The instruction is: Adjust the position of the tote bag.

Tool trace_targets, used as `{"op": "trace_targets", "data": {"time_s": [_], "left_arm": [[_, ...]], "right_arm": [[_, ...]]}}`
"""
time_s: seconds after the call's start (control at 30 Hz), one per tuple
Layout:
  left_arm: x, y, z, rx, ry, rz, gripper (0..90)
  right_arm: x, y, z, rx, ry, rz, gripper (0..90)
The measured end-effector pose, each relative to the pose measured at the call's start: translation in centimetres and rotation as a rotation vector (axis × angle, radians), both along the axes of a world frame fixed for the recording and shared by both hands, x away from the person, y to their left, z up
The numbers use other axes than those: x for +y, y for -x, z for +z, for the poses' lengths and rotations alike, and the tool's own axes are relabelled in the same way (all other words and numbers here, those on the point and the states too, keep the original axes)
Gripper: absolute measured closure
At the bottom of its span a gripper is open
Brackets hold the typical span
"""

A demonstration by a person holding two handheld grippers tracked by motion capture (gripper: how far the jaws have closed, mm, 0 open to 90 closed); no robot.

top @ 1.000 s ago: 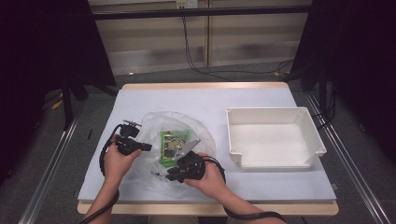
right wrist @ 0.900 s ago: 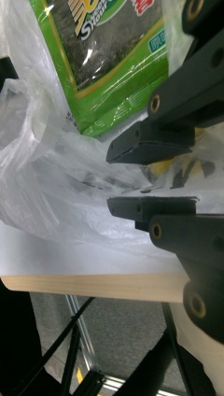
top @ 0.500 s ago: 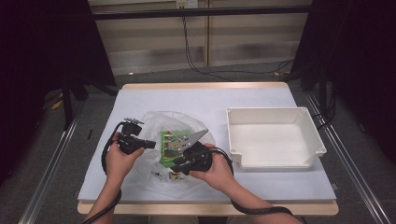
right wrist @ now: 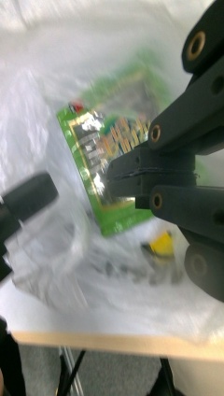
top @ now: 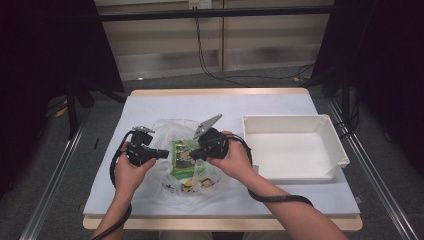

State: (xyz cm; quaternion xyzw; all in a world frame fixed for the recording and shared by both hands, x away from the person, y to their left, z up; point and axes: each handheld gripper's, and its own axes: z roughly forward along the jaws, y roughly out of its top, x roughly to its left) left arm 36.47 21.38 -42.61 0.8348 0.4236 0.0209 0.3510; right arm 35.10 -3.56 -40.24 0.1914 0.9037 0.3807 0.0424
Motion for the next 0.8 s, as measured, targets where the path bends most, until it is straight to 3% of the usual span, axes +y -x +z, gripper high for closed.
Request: {"op": "trace_targets", "data": {"time_s": [0.17,0.3,0.43,0.5,0.8], "left_arm": [[-0.1,0.1,0.1,0.005,0.006,-0.025,89.8],[-0.1,0.2,-0.1,0.004,0.011,-0.014,89.8],[0.1,0.2,-0.5,0.009,0.013,-0.006,89.8],[0.2,0.1,-0.7,0.010,0.007,-0.009,89.8],[0.0,-0.2,-1.2,0.014,0.005,-0.001,90.0]], "right_arm": [[0.5,-1.7,-0.2,0.005,0.019,-0.016,90.0],[0.6,-3.3,-0.6,0.020,0.048,-0.027,90.0],[0.3,-3.9,-0.9,0.032,0.070,-0.030,90.0],[-0.1,-4.5,-1.2,0.033,0.108,-0.039,90.0],[-1.7,-6.4,-2.3,0.026,0.175,-0.100,89.9]]}}
